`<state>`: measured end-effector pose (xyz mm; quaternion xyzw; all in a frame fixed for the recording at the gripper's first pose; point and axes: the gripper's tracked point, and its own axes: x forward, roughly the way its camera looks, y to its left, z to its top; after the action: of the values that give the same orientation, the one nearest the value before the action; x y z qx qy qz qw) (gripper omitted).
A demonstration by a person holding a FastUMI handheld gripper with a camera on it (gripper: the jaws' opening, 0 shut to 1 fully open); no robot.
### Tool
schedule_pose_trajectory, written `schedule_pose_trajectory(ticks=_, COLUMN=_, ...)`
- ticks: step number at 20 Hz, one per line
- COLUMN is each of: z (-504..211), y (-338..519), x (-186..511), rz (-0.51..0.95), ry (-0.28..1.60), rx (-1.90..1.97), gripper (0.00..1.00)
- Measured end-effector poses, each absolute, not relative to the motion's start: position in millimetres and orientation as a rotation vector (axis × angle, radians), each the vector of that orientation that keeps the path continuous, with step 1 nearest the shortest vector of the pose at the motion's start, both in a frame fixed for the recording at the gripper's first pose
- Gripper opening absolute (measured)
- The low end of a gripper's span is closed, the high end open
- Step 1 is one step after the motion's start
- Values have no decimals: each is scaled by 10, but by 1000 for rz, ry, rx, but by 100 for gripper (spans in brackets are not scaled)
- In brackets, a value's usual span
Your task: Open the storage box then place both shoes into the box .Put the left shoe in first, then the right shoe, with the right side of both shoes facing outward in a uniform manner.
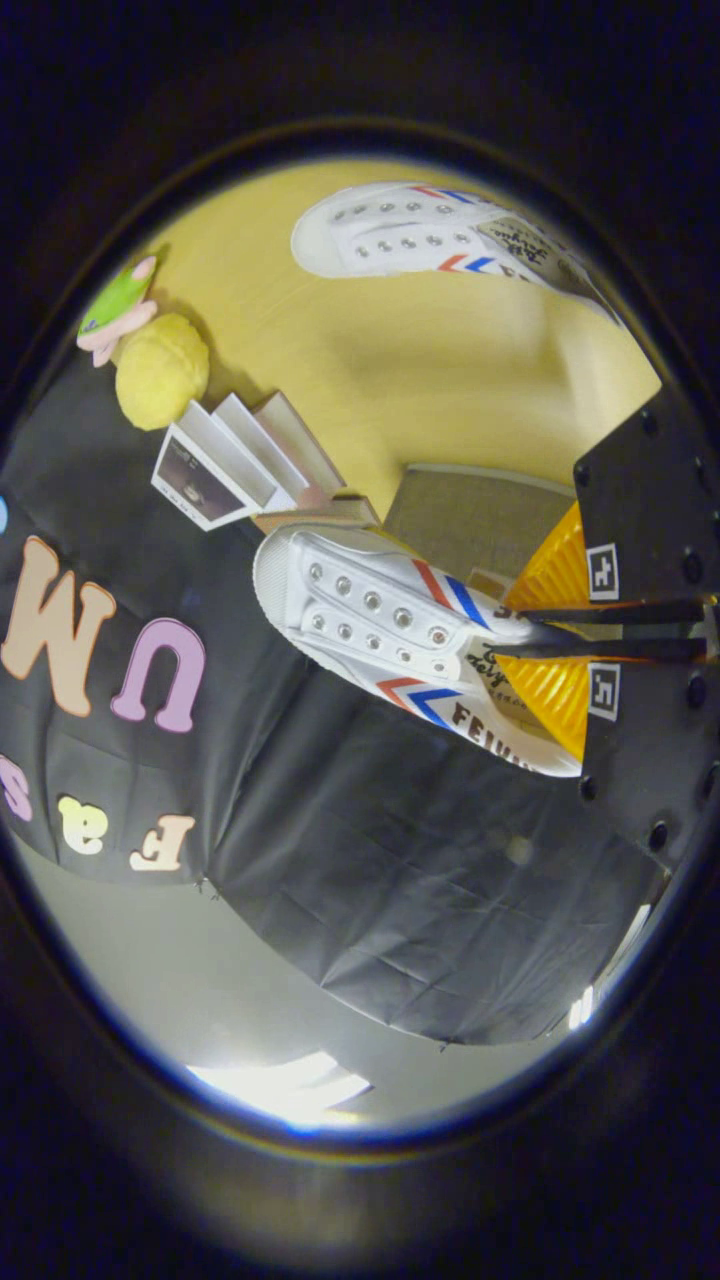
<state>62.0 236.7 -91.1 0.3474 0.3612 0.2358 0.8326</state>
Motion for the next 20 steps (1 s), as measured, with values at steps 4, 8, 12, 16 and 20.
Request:
schedule_pose_trajectory(ticks=4, z=-922, y=2837, x=604, rz=501, ry=857, rx=666, gripper=9)
schedule_pose_trajectory(ticks=8, z=-1068, y=3212, x=705, rz=403, ry=980, rx=536, gripper=9)
schedule_pose_trajectory(ticks=12, z=-1359, y=3441, x=772, rz=294, ry=1057, rx=392, gripper=9)
schedule_pose_trajectory(ticks=16, z=-1659, y=3569, x=753, rz=202, ry=1115, rx=259, gripper=9)
schedule_pose_trajectory(ticks=20, z=-1751, y=3813, x=697, rz=208, ry=1134, rx=257, gripper=9)
